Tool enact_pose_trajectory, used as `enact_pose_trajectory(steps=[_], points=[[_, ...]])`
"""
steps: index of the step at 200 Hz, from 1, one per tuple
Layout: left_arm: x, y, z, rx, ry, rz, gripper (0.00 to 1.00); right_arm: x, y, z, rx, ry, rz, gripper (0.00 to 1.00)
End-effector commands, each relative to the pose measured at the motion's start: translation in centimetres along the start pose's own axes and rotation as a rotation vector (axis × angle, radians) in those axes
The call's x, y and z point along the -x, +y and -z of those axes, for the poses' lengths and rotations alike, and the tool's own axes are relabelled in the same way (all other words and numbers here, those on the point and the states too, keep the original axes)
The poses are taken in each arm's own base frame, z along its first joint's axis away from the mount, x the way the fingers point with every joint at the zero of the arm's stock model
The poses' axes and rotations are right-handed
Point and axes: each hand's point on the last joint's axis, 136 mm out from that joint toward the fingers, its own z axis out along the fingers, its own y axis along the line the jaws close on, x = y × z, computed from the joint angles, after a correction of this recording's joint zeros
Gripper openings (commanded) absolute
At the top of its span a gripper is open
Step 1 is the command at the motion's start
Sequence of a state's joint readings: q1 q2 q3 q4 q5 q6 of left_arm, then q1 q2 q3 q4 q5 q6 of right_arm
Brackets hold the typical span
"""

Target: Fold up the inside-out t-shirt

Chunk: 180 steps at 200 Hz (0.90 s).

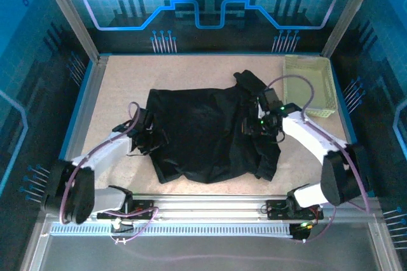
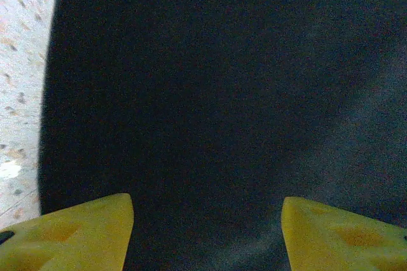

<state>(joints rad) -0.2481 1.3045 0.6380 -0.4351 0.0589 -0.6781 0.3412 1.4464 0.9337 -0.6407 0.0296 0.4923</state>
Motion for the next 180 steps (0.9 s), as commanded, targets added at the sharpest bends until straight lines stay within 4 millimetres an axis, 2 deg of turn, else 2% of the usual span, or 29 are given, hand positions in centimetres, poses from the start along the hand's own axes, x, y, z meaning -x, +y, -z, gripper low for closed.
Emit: enact_pose_trajectory(steps=[1, 21, 39, 67, 76, 98, 115, 131, 149, 167, 180], points=[[1.4, -2.4, -1.8, -0.085, -0.012, 0.022, 0.62, 0.8, 0.6, -2.3, 0.036, 0.002, -0.083, 0.75], [3.3, -3.7, -3.4, -0.081, -0.006, 0.022, 0.61, 2.2, 0.2, -4.2, 0.022, 0.023, -0.129, 0.74], [5.6, -4.5, -4.8, -0.099, -0.013, 0.048, 0.59, 4.4, -0.1, -5.5, 0.007, 0.025, -0.16, 0.73], [10.0, -4.3, -6.7, -0.095, -0.033, 0.116, 0.56, 9.2, -0.9, -7.1, -0.052, 0.007, -0.191, 0.71], [11.5, -4.5, -7.1, -0.098, -0.04, 0.122, 0.56, 11.4, -1.1, -7.3, -0.061, -0.017, -0.201, 0.71], [15.5, -6.3, -6.1, -0.104, -0.08, 0.06, 0.6, 15.9, -1.7, -6.5, -0.107, -0.075, -0.187, 0.71], [16.8, -7.1, -3.5, -0.08, -0.123, 0.015, 0.63, 18.1, -1.3, -3.8, -0.107, -0.128, -0.161, 0.72], [16.1, -6.8, -0.4, -0.021, -0.189, -0.022, 0.69, 18.2, -1.0, -0.5, -0.108, -0.189, -0.131, 0.72], [13.2, -5.4, 2.3, 0.043, -0.247, -0.055, 0.71, 16.2, -1.0, 2.3, -0.101, -0.234, -0.11, 0.73], [9.6, -3.4, 3.2, 0.082, -0.249, -0.046, 0.7, 12.9, -1.1, 3.5, -0.091, -0.249, -0.095, 0.74], [7.1, -2.3, 2.8, 0.086, -0.216, -0.036, 0.69, 10.4, -1.2, 3.5, -0.077, -0.236, -0.091, 0.74]])
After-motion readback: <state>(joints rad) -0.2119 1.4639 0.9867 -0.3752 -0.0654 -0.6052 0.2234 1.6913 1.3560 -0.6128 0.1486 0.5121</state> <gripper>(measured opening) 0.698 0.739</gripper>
